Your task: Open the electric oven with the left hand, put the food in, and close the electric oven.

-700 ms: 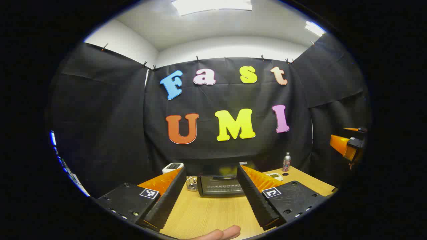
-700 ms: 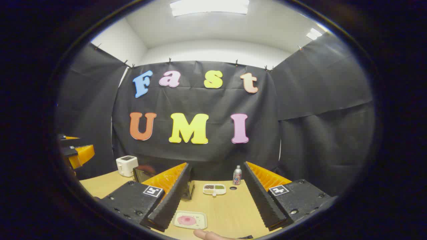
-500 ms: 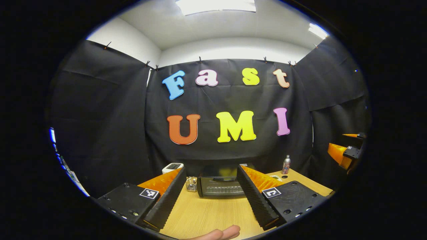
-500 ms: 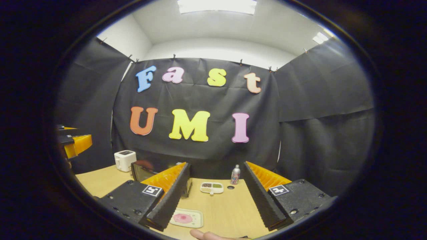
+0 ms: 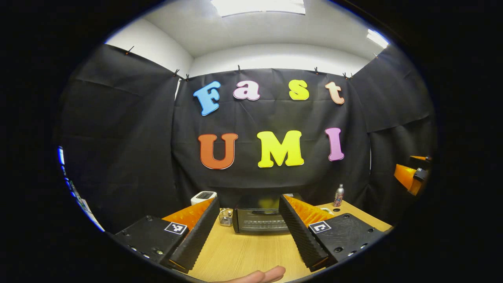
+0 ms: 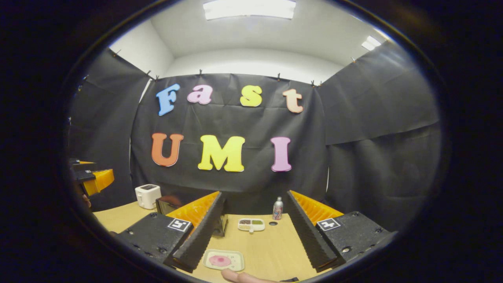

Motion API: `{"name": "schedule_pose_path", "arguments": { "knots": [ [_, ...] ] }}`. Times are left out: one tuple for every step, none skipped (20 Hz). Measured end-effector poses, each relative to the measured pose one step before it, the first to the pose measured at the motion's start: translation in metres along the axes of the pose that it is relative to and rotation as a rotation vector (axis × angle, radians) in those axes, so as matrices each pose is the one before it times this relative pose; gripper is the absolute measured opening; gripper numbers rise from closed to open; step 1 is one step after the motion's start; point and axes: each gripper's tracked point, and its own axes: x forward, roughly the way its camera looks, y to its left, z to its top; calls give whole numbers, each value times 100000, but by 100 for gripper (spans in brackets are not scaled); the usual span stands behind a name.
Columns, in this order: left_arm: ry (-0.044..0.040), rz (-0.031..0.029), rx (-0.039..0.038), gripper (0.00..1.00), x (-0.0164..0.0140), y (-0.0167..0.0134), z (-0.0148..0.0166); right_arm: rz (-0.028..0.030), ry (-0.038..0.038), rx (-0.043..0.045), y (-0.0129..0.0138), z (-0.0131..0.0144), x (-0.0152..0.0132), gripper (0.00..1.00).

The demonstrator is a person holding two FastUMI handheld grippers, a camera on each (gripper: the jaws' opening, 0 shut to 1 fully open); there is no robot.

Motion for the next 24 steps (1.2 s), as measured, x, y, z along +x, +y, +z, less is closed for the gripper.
{"name": "schedule_pose_path", "arguments": {
  "knots": [
    [75,-450,-411,96,262,-28,-70,176,60,1174,-66,-224,126,97],
    [-215,-108,-2,96,350,39,-143,-130,134,620,-275,-233,151,97],
    [-244,113,265,96,575,4,-110,223,-87,36,-86,-131,186,97],
    [595,22,87,96,644,24,-336,180,-233,90,-86,-151,167,97],
    [1038,-113,-175,96,323,-32,-579,-254,-267,36,-186,-34,156,97],
    [1428,-394,-636,96,717,-63,-492,86,-530,-211,-125,-35,120,97],
    [958,-323,-978,96,773,-84,-431,47,-448,-288,-52,-60,226,97],
    [873,-900,-1247,96,863,-205,-310,-284,-395,300,-199,51,233,97],
    [1038,-1228,-1012,96,1095,-412,-411,-464,-165,436,-349,-75,326,97],
    [623,-824,-575,96,1030,-219,-264,-541,216,49,-270,-116,309,97],
    [387,373,-126,95,1054,145,-280,-363,75,284,-214,-151,397,97],
    [186,541,33,95,1223,203,-262,-258,-1038,-147,-245,60,306,97],
    [821,138,179,95,1412,-69,-420,-948,410,199,-400,-60,407,97],
    [1292,22,-239,95,1483,-15,-578,-1458,1444,91,-514,-549,383,97],
    [982,-591,-408,95,1433,-263,-576,-158,372,-285,-280,-283,430,97],
    [830,-826,-85,95,1542,-277,-518,788,118,83,-59,-48,309,100],
    [1502,-789,55,95,1554,-290,-763,576,714,412,-68,-159,344,100],
    [1331,-904,368,95,1604,-316,-798,25,865,402,-409,-290,295,97],
    [2123,-1130,307,95,1522,-326,-904,-256,746,429,-360,-206,384,97],
    [2075,-1394,17,95,1548,-372,-820,215,143,89,-205,-20,389,97],
    [2812,-1080,-698,95,1433,-321,-936,600,96,-764,-46,-108,337,97],
    [2609,-1059,-398,95,1359,-375,-814,113,96,-904,-109,-104,376,97],
    [1515,-366,-45,95,1228,-165,-519,-314,277,-1199,-288,-238,338,97],
    [33,-373,731,95,1174,-80,-201,-253,-629,-377,-238,-77,229,97]
  ]
}}
